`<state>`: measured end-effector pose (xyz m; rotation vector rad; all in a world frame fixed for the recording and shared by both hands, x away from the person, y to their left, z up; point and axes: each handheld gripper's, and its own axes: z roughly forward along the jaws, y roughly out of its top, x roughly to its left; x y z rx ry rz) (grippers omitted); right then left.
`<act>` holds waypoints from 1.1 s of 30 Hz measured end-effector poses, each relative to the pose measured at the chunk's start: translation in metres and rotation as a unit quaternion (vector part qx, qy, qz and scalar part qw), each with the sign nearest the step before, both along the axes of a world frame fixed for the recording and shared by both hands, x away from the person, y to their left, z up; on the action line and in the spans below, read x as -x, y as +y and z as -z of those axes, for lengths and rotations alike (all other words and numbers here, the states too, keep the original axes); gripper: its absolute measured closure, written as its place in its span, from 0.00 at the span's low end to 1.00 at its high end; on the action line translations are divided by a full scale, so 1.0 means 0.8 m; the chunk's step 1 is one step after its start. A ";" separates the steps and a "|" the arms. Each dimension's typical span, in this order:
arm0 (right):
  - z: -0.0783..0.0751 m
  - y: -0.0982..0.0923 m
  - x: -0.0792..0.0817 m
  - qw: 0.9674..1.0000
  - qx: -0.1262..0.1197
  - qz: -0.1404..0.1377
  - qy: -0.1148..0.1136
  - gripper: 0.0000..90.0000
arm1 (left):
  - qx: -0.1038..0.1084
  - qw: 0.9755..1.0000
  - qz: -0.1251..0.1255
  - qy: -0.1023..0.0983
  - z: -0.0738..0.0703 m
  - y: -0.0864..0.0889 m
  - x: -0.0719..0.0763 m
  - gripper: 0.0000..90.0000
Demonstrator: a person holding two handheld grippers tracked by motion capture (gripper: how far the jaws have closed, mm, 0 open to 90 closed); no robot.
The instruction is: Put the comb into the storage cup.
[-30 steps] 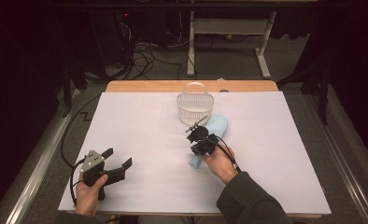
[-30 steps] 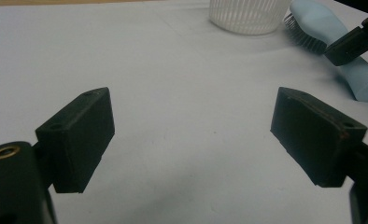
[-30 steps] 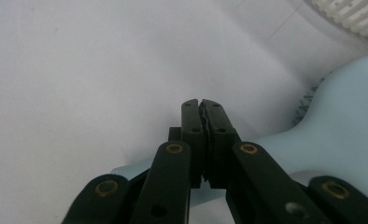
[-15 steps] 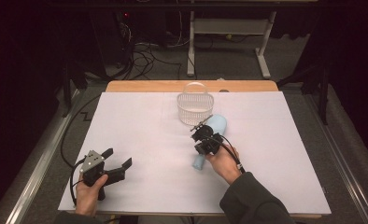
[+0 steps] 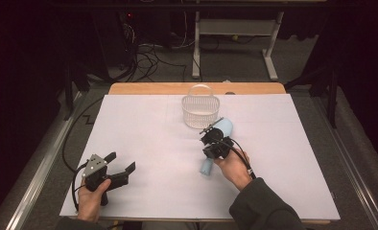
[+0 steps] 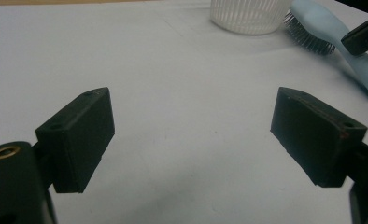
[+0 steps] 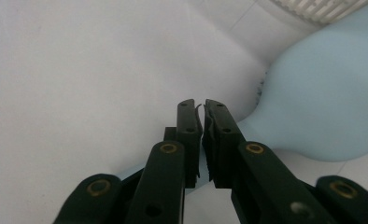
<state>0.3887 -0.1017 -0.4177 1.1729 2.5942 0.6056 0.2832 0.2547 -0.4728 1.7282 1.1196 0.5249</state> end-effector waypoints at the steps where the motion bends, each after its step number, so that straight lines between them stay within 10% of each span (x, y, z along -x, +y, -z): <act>1: 0.000 -0.001 0.000 1.000 -0.001 0.002 0.000 0.94 | 0.000 1.000 0.000 0.000 0.000 0.000 0.000 0.16; 17: -0.005 -0.017 -0.002 0.999 -0.007 0.045 0.001 0.68 | 0.002 1.000 -0.003 0.001 0.000 0.001 0.000 0.16; 33: 0.000 -0.019 -0.014 0.990 -0.028 0.123 0.059 0.48 | 0.010 1.000 -0.009 -0.001 0.000 0.002 0.000 0.16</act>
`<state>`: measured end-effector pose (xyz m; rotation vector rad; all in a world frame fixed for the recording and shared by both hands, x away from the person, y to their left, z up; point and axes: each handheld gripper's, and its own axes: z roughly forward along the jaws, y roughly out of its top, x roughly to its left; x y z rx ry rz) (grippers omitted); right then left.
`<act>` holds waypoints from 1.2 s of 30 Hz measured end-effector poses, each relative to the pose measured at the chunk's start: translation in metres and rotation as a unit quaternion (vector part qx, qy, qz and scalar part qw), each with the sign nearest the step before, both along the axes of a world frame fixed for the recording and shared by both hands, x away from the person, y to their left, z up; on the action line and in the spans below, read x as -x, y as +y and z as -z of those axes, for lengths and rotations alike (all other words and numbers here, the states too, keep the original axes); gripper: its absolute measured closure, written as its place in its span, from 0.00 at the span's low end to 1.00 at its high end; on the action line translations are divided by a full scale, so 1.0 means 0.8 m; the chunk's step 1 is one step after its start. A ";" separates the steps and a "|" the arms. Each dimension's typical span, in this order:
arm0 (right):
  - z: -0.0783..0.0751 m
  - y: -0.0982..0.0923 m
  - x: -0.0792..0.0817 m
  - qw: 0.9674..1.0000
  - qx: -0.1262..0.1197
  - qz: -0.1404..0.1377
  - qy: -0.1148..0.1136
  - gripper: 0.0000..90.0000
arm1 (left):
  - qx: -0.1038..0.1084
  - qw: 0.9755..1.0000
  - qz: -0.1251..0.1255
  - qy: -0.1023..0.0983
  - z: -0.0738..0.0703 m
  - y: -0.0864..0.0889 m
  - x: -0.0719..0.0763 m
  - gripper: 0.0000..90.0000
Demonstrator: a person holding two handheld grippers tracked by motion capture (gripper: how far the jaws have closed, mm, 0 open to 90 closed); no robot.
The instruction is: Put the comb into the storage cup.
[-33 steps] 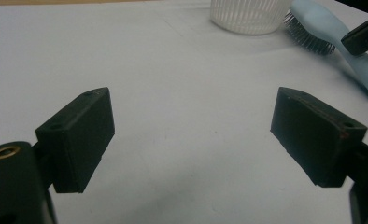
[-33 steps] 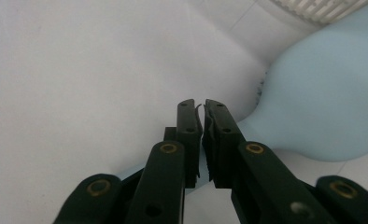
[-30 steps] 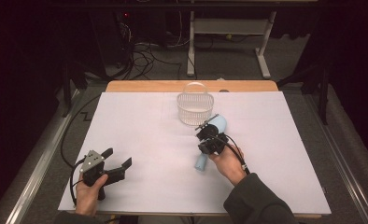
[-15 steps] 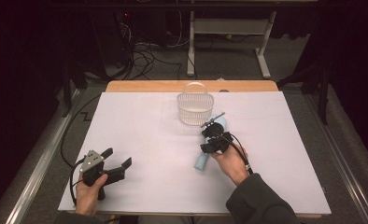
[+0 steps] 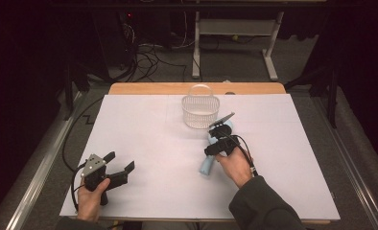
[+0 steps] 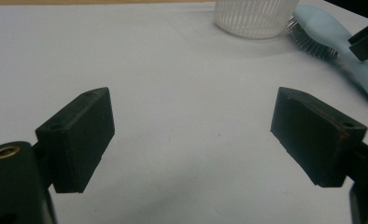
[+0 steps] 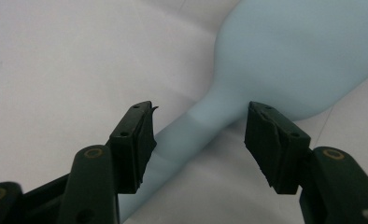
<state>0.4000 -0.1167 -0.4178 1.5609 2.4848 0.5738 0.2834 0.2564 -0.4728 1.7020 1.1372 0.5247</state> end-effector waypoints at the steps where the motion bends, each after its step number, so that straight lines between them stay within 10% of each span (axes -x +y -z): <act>1: 0.000 0.000 0.001 1.000 0.000 0.000 0.002 0.48 | 0.000 1.000 0.000 0.000 0.000 0.000 0.000 0.16; 18: 0.018 0.012 0.004 0.998 -0.014 0.010 0.059 0.42 | 0.007 1.000 -0.012 -0.001 0.000 0.004 0.001 0.16; 36: 0.016 -0.010 -0.002 0.998 0.000 0.031 0.051 0.42 | 0.013 1.000 -0.015 -0.005 -0.002 0.008 0.002 0.16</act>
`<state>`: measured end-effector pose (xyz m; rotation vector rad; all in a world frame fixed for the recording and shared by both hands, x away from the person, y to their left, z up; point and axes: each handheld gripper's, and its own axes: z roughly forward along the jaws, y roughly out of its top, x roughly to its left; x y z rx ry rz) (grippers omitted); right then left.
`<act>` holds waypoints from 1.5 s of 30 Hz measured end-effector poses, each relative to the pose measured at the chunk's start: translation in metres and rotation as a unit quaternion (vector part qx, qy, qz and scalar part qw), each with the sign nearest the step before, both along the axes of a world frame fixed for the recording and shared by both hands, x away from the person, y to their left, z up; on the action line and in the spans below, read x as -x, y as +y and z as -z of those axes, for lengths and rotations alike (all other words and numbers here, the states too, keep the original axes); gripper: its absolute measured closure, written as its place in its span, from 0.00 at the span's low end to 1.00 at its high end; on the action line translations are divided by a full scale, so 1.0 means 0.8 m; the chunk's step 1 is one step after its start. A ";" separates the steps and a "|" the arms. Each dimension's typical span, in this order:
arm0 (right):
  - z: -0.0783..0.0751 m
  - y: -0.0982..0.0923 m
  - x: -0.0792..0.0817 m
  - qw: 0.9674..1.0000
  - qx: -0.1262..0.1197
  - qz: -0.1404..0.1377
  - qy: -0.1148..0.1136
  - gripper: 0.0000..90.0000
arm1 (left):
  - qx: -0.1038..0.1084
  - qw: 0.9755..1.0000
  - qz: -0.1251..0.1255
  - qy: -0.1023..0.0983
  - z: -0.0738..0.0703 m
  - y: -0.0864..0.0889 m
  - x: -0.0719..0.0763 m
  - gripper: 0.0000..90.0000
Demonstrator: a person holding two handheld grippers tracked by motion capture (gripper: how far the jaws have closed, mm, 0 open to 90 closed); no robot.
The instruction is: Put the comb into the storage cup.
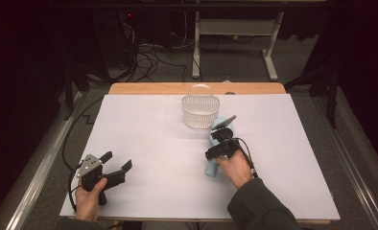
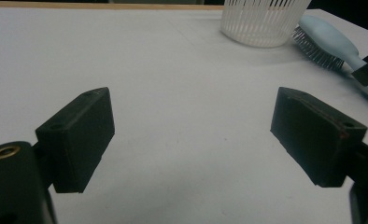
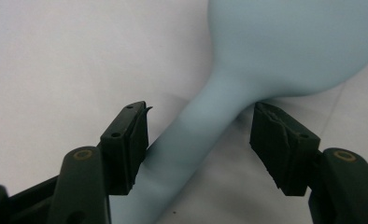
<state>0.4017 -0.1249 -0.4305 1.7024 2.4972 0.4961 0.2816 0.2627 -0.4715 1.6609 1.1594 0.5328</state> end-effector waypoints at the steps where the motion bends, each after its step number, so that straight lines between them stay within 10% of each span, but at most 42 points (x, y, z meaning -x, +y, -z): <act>1: 0.000 -0.003 0.000 1.000 -0.001 0.000 -0.001 0.43 | 0.000 1.000 0.000 0.000 0.000 0.000 0.000 0.16; 45: -0.001 -0.024 -0.002 0.999 0.039 -0.002 -0.023 0.57 | -0.004 1.000 0.000 0.000 0.000 -0.002 0.001 0.16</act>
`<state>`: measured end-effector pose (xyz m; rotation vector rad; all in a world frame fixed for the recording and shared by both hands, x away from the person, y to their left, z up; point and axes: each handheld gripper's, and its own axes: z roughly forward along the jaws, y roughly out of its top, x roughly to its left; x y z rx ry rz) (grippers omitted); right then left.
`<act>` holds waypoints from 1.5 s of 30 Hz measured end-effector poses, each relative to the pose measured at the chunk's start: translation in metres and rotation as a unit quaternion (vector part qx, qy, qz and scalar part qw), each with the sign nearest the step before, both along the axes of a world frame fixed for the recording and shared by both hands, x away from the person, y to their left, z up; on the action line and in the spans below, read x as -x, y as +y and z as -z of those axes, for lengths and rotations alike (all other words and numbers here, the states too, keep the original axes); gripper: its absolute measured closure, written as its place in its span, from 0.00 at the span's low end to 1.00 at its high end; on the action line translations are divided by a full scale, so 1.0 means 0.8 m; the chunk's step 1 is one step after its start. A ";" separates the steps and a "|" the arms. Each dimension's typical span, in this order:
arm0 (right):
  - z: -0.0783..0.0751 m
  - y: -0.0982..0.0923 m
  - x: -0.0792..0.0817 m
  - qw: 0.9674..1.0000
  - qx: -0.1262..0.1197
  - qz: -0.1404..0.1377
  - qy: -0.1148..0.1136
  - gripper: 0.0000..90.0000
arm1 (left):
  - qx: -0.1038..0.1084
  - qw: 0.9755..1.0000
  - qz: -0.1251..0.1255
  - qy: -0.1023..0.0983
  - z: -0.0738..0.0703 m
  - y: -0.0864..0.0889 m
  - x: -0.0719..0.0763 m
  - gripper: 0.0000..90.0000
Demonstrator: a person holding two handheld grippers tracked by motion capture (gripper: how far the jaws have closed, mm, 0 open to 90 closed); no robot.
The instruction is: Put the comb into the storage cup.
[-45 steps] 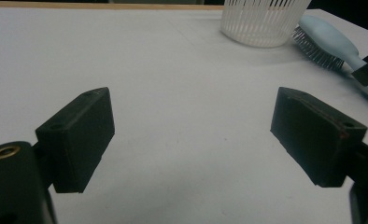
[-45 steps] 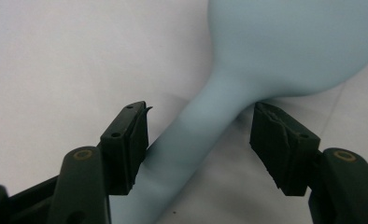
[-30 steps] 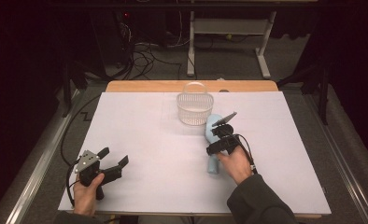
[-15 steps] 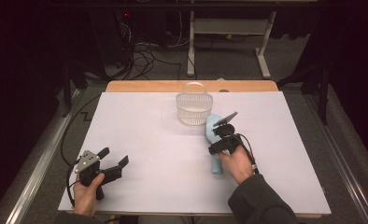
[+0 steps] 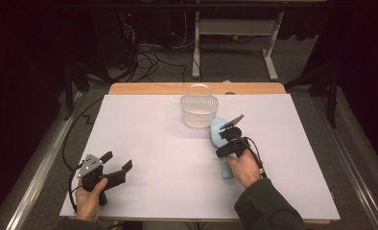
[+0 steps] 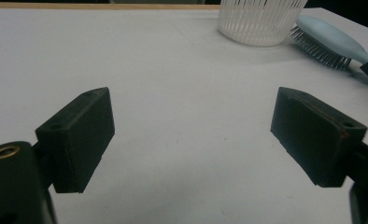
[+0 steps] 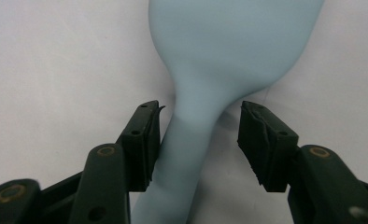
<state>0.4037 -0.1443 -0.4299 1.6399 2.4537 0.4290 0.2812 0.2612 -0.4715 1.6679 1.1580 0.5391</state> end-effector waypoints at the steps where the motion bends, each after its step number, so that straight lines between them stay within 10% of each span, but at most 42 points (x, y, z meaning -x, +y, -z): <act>1: 0.001 0.001 -0.001 1.000 0.003 -0.003 0.000 0.58 | 0.000 1.000 0.000 0.000 0.000 0.000 0.000 0.16; 17: 0.007 -0.001 -0.001 1.000 0.009 0.005 0.006 0.78 | -0.004 1.000 0.000 -0.002 0.000 -0.001 0.000 0.16; 45: -0.004 -0.030 0.028 0.999 -0.005 -0.033 -0.028 0.78 | -0.035 0.999 0.015 -0.017 -0.005 -0.012 0.004 0.16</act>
